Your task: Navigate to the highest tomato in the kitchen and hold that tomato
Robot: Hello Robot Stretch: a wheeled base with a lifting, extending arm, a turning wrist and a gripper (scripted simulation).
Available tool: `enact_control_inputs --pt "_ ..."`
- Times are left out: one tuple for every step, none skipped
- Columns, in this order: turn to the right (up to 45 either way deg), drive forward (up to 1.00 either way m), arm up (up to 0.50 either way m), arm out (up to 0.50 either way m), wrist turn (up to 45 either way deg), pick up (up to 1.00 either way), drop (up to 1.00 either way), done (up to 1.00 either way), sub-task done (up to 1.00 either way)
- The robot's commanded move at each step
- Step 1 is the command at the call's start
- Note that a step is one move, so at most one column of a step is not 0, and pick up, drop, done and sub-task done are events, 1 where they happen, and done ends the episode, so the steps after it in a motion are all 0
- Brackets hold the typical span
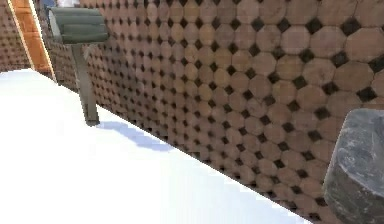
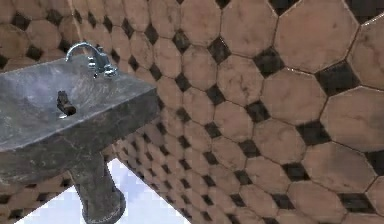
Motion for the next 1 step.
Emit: enact_control_inputs --pt "-24.0 0.0 0.0 0.0 0.0 0.0 0.0 0.0 0.0"
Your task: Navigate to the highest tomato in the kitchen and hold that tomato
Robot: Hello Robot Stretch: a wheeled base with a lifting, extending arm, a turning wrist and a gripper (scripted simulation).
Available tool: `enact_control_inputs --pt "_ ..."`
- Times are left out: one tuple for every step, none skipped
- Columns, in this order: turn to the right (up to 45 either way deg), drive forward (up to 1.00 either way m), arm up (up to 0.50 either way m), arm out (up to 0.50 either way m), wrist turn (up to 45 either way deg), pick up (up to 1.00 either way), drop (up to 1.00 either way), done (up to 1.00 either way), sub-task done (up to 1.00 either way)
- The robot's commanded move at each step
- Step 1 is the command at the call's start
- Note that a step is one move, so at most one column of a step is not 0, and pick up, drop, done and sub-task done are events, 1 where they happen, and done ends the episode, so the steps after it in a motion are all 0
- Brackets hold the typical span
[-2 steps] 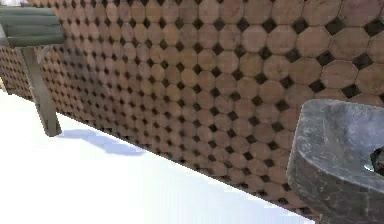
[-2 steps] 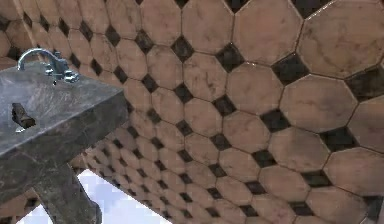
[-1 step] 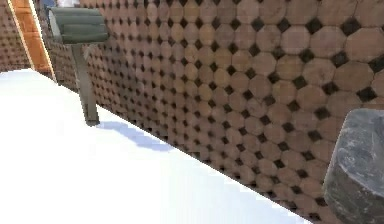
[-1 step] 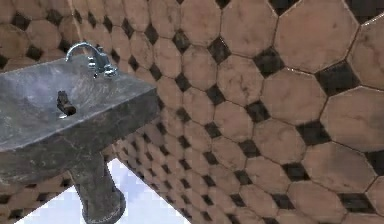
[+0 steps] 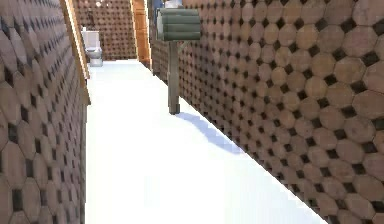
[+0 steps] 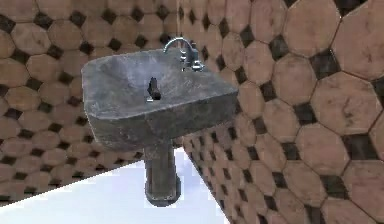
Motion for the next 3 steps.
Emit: enact_control_inputs --pt "-45.0 0.0 0.0 0.0 0.0 0.0 0.0 0.0 0.0" --pt "45.0 0.0 0.0 0.0 0.0 0.0 0.0 0.0 0.0" --pt "33.0 0.0 0.0 0.0 0.0 0.0 0.0 0.0 0.0"
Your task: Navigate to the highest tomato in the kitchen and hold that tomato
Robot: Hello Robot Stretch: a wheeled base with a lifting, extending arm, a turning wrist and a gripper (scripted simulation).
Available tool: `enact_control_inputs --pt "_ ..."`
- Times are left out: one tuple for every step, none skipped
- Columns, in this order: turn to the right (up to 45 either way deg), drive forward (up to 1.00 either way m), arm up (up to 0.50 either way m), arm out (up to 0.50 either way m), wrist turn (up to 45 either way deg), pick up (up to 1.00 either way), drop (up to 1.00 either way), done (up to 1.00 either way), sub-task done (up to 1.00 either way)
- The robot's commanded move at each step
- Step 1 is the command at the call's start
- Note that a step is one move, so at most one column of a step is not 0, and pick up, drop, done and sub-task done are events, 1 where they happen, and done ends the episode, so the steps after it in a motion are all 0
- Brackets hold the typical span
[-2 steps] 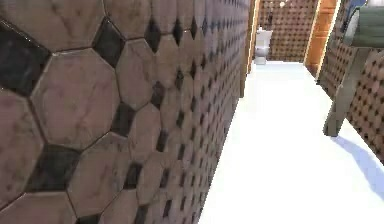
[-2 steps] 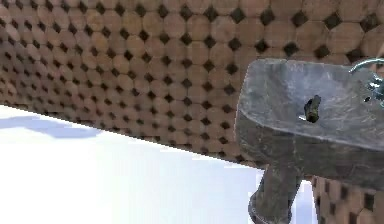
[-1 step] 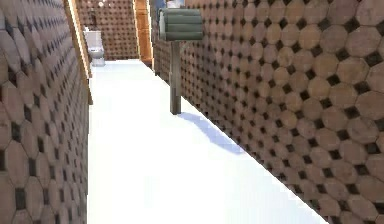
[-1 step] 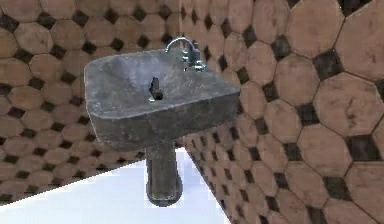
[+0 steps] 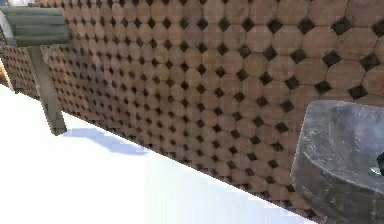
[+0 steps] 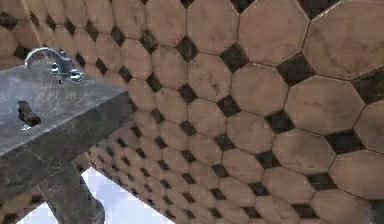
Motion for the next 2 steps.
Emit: enact_control_inputs --pt "0.0 0.3 0.0 0.0 0.0 0.0 0.0 0.0 0.0" --pt "-45.0 0.0 0.0 0.0 0.0 0.0 0.0 0.0 0.0"
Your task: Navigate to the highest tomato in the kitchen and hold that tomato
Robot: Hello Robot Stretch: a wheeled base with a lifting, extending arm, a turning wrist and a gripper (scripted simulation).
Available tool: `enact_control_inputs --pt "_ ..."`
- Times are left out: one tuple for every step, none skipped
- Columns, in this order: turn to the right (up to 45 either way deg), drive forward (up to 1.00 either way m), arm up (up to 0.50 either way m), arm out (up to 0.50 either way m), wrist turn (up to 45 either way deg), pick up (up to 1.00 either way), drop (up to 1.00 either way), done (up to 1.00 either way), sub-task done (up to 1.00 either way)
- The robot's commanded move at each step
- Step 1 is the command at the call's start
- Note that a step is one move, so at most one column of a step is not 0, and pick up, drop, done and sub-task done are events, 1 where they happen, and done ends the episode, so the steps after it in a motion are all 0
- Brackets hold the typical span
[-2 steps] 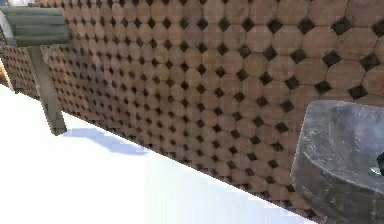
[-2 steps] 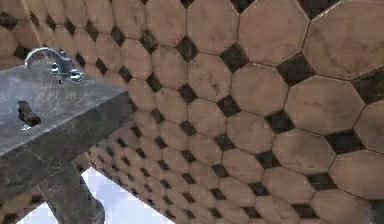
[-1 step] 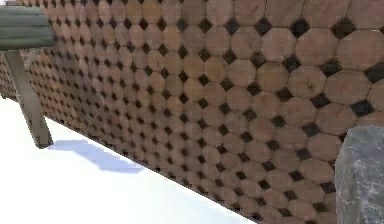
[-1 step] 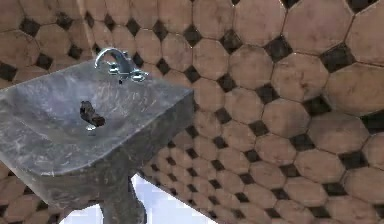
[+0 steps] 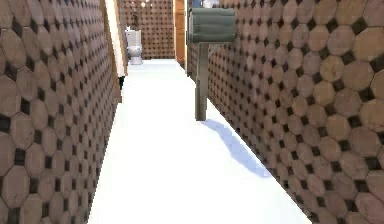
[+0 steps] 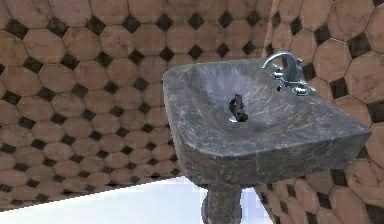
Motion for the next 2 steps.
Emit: enact_control_inputs --pt "-12.0 0.0 0.0 0.0 0.0 0.0 0.0 0.0 0.0" --pt "0.0 1.0 0.0 0.0 0.0 0.0 0.0 0.0 0.0"
